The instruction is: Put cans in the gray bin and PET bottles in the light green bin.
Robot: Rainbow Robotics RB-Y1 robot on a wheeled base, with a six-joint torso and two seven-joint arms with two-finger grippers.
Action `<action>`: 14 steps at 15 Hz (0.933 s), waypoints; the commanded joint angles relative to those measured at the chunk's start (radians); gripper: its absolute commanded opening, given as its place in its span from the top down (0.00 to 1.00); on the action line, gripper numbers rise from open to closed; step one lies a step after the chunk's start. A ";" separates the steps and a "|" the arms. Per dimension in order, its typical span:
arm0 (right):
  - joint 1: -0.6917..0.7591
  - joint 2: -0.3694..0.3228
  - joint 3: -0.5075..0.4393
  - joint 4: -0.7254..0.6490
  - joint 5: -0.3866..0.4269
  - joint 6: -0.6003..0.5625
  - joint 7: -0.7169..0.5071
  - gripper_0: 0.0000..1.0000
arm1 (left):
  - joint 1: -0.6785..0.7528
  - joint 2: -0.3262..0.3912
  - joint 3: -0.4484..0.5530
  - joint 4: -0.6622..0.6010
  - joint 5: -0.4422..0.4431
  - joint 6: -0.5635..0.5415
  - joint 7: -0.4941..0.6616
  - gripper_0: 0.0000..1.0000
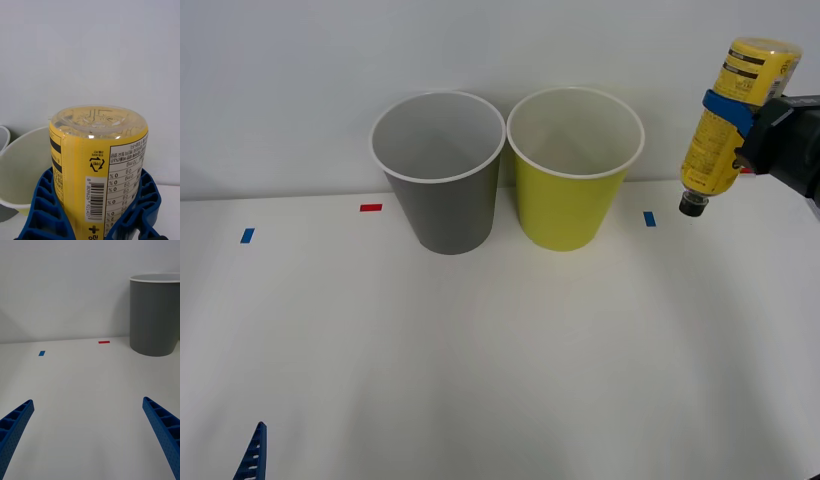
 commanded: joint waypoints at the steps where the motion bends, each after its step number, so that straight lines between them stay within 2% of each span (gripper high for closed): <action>1: -0.027 0.021 0.000 -0.028 0.007 -0.046 0.015 1.00 | 0.000 0.000 0.000 0.000 0.000 0.000 0.000 0.00; 4: -0.096 0.067 0.026 -0.031 0.048 -0.048 0.028 1.00 | 0.000 0.000 0.000 0.000 0.000 0.000 0.000 0.00; 6: -0.136 0.087 0.109 -0.028 0.155 -0.069 0.022 1.00 | 0.000 0.000 0.000 0.000 0.000 0.000 0.000 0.00; 9: -0.194 0.100 0.206 0.023 0.260 -0.120 0.001 1.00 | 0.000 0.000 0.000 0.000 0.000 0.000 0.000 0.00; 14: -0.269 0.067 0.336 0.196 0.304 -0.292 -0.027 1.00 | 0.000 0.000 0.000 0.000 0.000 0.000 0.000 0.00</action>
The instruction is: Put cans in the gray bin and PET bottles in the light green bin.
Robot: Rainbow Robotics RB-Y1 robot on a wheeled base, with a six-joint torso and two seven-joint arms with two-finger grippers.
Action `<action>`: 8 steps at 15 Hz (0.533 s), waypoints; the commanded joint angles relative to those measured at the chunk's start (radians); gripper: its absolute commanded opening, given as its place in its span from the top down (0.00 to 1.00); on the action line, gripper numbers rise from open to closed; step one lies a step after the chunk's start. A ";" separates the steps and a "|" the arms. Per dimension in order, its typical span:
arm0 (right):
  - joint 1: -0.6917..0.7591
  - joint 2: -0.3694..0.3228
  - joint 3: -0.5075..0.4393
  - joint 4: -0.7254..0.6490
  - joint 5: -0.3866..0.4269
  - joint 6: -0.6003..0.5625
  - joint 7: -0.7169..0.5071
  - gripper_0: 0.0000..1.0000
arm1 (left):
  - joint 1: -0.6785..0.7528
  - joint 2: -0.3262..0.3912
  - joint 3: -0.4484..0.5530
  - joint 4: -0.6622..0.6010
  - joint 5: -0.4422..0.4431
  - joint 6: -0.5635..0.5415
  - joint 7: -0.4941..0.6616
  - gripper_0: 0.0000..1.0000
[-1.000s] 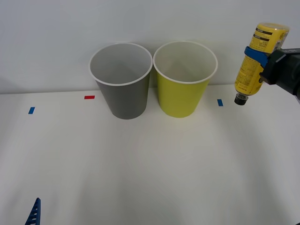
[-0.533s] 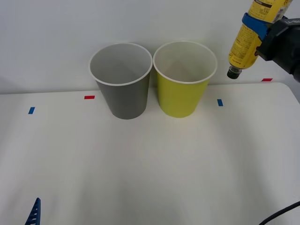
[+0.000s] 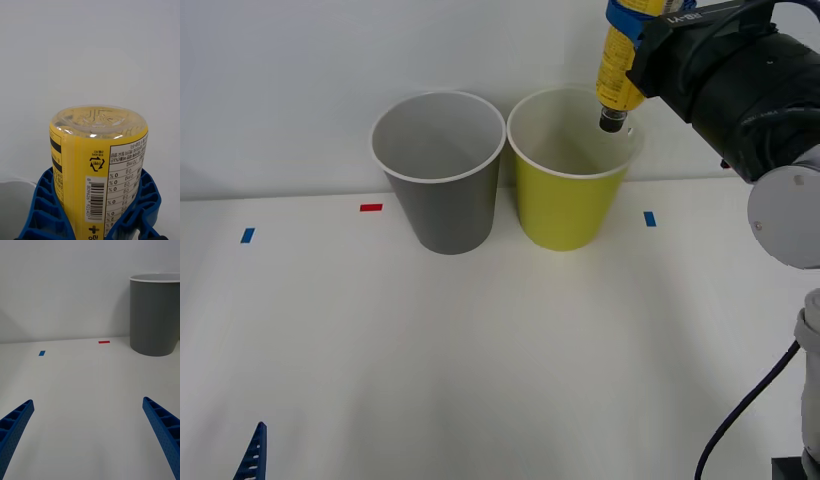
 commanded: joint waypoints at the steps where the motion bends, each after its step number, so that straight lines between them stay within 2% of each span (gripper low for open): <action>1: -0.053 -0.027 0.058 0.107 0.006 -0.090 -0.023 1.00 | 0.000 0.000 0.000 0.000 0.000 0.000 0.000 0.00; 4: -0.097 -0.042 0.089 0.211 0.006 -0.176 -0.032 1.00 | 0.000 0.000 0.000 0.000 0.000 0.000 0.000 0.00; 8: -0.120 -0.050 0.106 0.245 0.031 -0.180 -0.046 1.00 | 0.000 0.000 0.000 0.000 0.000 0.000 0.000 0.00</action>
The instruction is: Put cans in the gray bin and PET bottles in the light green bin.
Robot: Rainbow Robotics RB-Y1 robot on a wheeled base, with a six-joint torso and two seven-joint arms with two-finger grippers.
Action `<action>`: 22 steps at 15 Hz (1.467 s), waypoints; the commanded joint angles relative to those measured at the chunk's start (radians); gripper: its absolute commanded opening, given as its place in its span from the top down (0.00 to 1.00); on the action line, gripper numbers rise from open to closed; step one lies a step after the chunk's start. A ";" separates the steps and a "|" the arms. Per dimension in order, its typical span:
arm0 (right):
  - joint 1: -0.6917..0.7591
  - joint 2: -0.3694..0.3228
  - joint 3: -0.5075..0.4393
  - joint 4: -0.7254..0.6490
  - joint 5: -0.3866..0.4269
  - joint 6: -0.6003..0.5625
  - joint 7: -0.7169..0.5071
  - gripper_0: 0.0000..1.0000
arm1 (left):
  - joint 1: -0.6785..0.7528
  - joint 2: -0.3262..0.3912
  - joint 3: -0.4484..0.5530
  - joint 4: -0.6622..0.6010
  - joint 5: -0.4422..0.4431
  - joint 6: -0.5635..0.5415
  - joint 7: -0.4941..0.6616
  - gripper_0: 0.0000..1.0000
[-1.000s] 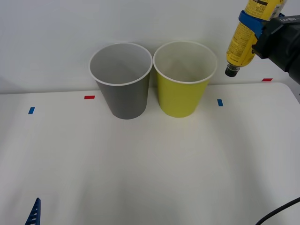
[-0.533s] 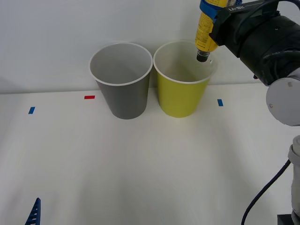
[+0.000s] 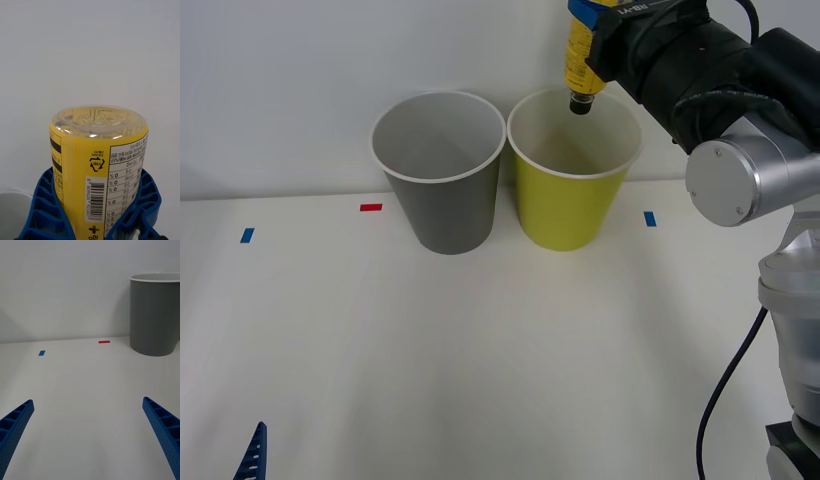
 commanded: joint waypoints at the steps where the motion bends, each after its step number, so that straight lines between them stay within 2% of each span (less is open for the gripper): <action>1: -0.003 -0.005 0.005 0.005 0.008 -0.001 -0.009 1.00 | 0.000 0.000 0.000 0.000 0.000 0.000 0.000 0.00; 2: -0.003 -0.008 0.005 0.005 0.010 0.001 -0.009 0.72 | 0.000 0.000 0.000 0.000 0.000 0.000 0.000 0.00; 3: -0.003 -0.008 0.007 0.005 0.010 0.001 -0.009 0.30 | 0.000 0.000 0.000 0.000 0.000 0.000 0.000 0.00; 4: -0.002 -0.014 0.012 0.005 0.007 0.001 -0.009 0.03 | 0.000 0.000 0.000 0.000 0.000 0.000 0.000 0.00; 5: -0.002 -0.018 0.016 0.005 0.007 0.001 -0.005 0.00 | 0.000 0.000 0.000 0.000 0.000 0.000 0.000 0.00; 8: -0.002 -0.031 0.019 0.005 0.010 0.001 0.000 0.00 | 0.000 0.000 0.000 0.000 0.000 0.000 0.000 0.00; 13: 0.026 -0.022 0.001 -0.021 0.074 0.001 0.000 0.00 | 0.000 0.000 0.000 0.000 0.000 0.000 0.000 0.00; 16: 0.147 -0.005 -0.039 -0.136 0.093 -0.005 -0.002 0.00 | 0.000 0.000 0.000 0.000 0.000 0.000 0.000 0.00; 18: 0.251 -0.005 -0.064 -0.200 0.107 -0.050 -0.008 0.00 | 0.000 0.000 0.000 0.000 0.000 0.000 0.000 0.00; 22: 0.443 -0.009 -0.077 -0.231 0.150 -0.223 -0.016 0.00 | 0.000 0.000 0.000 0.000 0.000 0.000 0.000 0.00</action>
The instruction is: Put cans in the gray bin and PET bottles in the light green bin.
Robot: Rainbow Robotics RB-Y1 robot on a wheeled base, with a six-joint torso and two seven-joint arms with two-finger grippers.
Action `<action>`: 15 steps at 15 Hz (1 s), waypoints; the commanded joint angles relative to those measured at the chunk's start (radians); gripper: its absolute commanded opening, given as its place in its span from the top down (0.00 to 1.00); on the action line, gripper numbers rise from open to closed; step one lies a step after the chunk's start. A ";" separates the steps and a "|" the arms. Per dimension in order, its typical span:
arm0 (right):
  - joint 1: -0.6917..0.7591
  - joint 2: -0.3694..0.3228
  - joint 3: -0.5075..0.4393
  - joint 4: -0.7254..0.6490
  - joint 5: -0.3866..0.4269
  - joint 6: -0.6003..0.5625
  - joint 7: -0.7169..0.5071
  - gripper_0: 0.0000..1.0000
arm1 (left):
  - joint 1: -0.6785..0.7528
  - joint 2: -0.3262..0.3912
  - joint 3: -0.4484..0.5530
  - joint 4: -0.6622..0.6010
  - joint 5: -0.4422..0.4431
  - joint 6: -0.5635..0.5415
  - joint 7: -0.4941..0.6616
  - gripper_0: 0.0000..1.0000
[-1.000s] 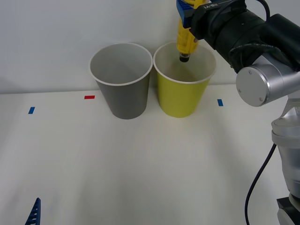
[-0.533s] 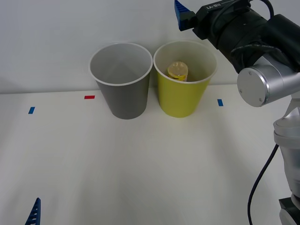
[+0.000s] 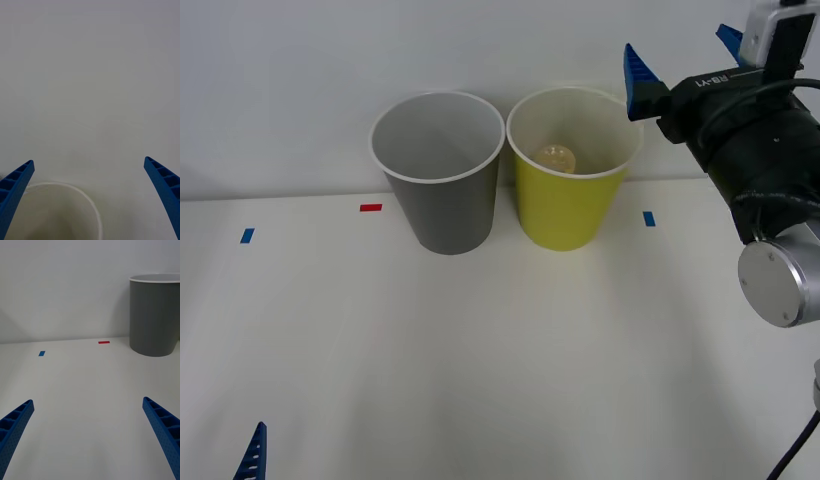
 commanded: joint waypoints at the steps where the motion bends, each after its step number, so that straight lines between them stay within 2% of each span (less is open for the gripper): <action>1: 0.145 -0.001 -0.009 -0.007 0.020 -0.141 -0.006 0.00 | 0.000 0.000 0.000 0.000 0.000 0.000 0.000 0.00; 7: 0.427 -0.028 -0.009 -0.006 0.041 -0.382 -0.009 0.00 | 0.000 0.000 0.000 0.000 0.000 0.000 0.000 0.00; 15: 0.835 -0.076 0.012 -0.006 0.052 -0.802 0.002 0.00 | 0.000 0.000 0.000 0.000 0.000 0.000 0.000 0.00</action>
